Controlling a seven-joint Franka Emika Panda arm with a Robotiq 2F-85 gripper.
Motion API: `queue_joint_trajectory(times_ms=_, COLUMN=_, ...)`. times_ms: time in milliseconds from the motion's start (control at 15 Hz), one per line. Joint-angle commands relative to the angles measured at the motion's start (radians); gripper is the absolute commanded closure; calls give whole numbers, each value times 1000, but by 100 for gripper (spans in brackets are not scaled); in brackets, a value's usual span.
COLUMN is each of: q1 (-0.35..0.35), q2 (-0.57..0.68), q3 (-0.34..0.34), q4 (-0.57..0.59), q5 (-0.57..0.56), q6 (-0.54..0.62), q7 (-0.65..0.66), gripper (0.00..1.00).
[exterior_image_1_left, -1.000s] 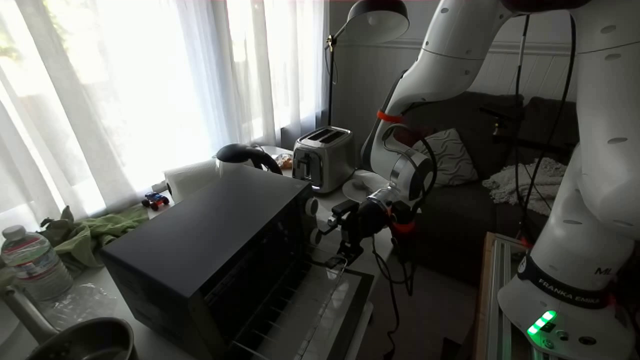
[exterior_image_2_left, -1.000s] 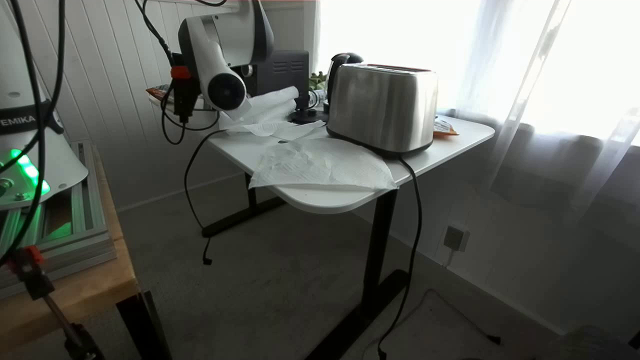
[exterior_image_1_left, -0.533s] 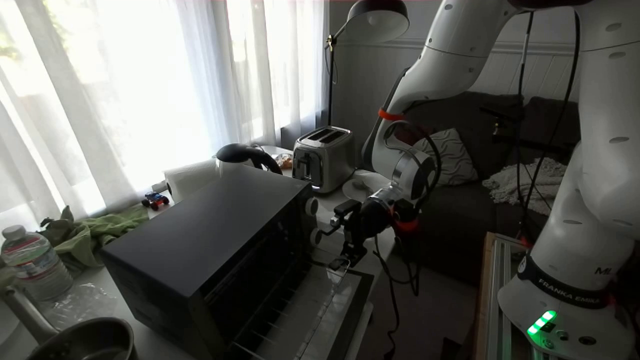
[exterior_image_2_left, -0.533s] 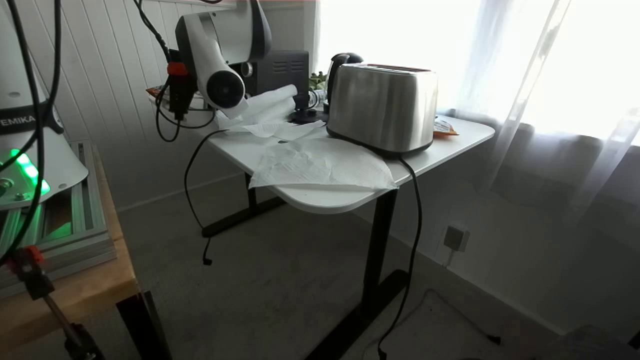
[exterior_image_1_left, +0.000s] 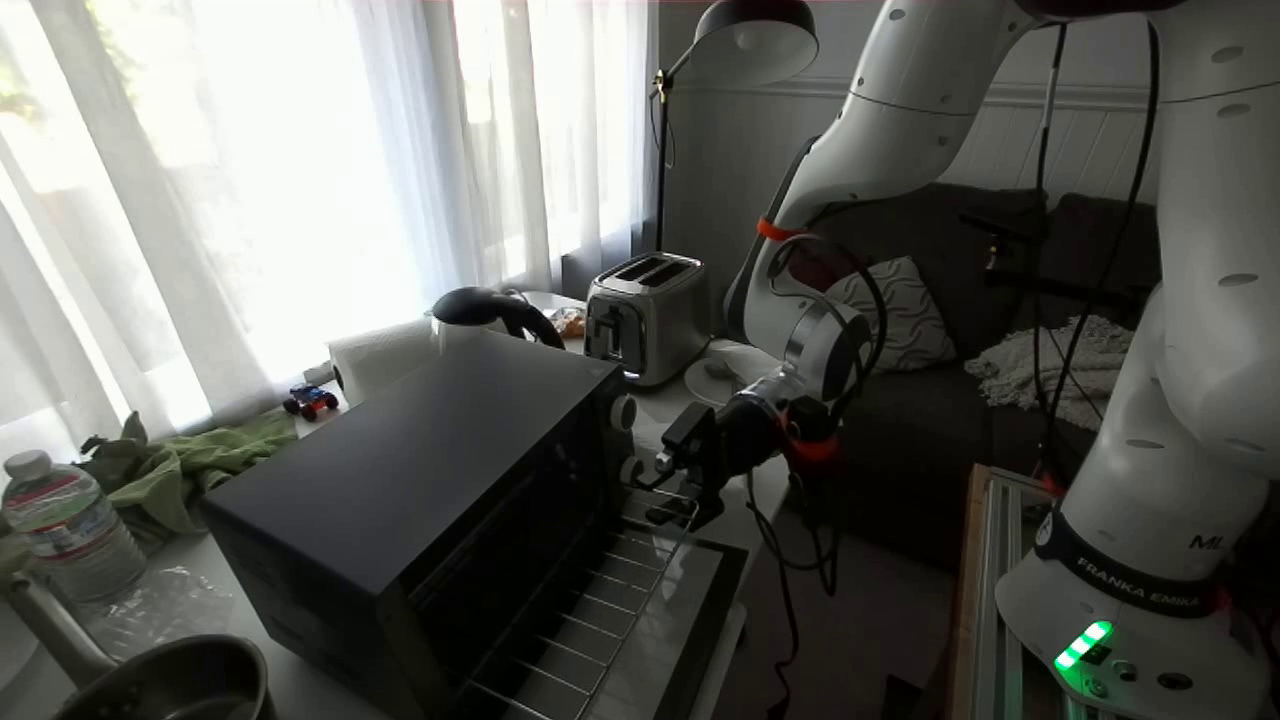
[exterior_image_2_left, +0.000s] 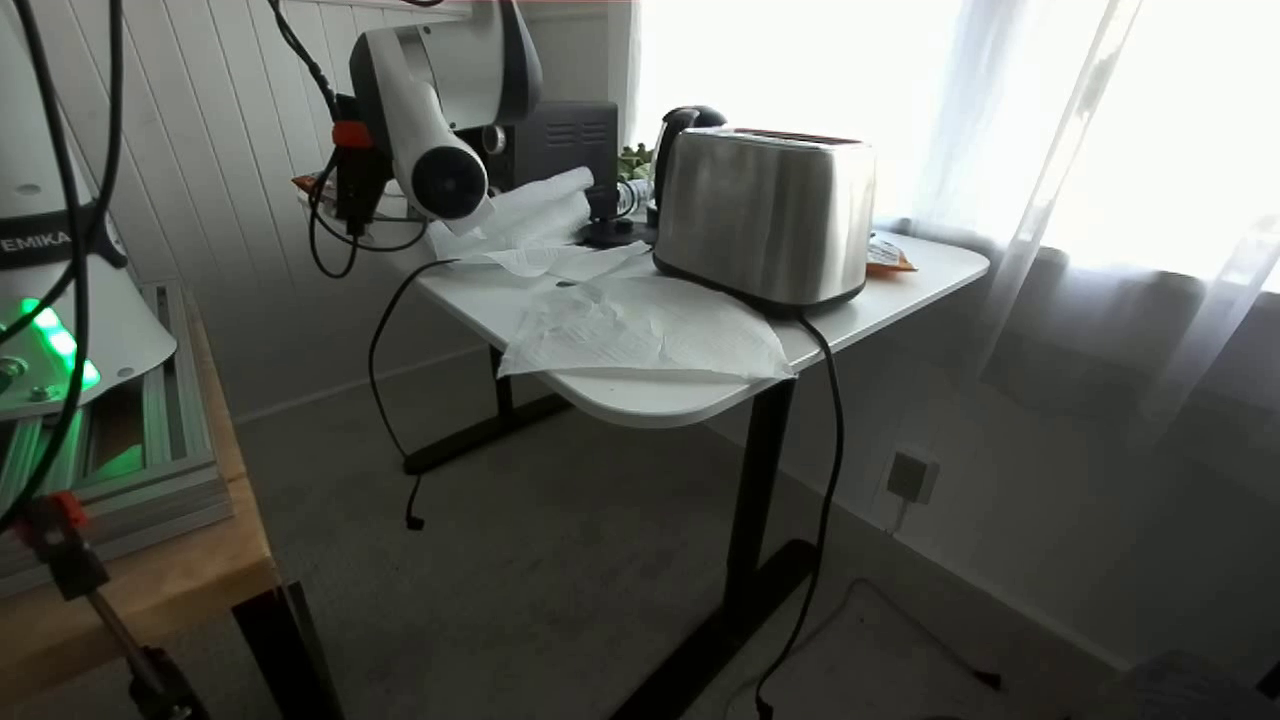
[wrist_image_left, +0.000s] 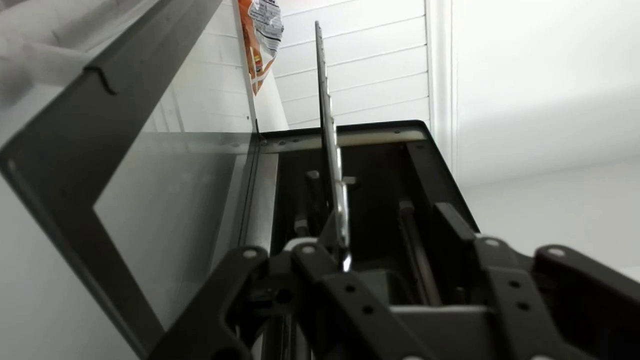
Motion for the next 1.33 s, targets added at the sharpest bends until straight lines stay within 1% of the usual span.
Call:
queue_joint_trajectory(times_ms=0, q1=1, q2=-3, q3=18, q4=-9, q5=27, q6=-25, q7=22, gripper=82)
queue_joint_trajectory(times_ms=133, q1=-1, q2=22, q3=26, q4=-2, q5=39, q6=-39, q7=12, gripper=95)
queue_joint_trajectory(times_ms=267, q1=4, q2=43, q3=37, q4=3, q5=57, q6=-43, q7=6, gripper=100)
queue_joint_trajectory(times_ms=600, q1=10, q2=60, q3=51, q4=9, q5=97, q6=-81, q7=-8, gripper=98)
queue_joint_trajectory(times_ms=1267, q1=38, q2=86, q3=69, q4=50, q5=173, q6=-62, q7=7, gripper=98)
